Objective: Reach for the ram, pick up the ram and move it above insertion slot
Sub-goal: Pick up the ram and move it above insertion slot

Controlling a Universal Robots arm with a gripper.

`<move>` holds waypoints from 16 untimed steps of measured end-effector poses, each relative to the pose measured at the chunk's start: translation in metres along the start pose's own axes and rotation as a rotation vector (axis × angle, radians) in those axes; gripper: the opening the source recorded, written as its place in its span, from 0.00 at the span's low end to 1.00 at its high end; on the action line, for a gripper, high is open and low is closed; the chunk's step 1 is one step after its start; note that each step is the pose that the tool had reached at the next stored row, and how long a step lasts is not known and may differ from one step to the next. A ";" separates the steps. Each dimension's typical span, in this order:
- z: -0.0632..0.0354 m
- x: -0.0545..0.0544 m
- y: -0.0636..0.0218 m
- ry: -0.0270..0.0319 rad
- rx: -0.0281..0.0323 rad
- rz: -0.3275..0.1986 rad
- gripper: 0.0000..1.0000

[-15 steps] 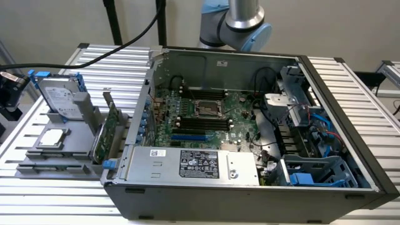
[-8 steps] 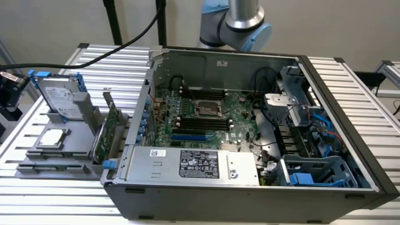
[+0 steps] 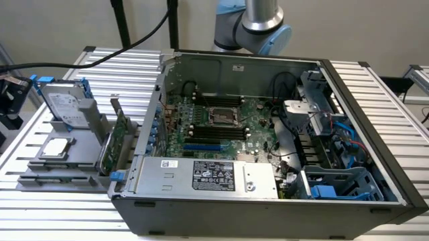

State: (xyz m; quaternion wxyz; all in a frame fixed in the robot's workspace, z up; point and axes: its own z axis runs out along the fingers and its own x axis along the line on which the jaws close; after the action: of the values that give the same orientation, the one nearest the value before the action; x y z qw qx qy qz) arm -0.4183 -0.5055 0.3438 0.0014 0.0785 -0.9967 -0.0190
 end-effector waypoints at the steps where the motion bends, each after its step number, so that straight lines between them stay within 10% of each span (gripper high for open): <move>1: 0.0001 0.000 0.0000 0.0007 0.0000 -0.018 0.11; 16: 0.0085 0.000 -0.0003 0.0112 0.0000 -0.291 0.11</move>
State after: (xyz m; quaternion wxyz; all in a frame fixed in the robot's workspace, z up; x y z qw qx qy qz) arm -0.4183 -0.5055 0.3353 0.0042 0.2225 -0.9748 -0.0186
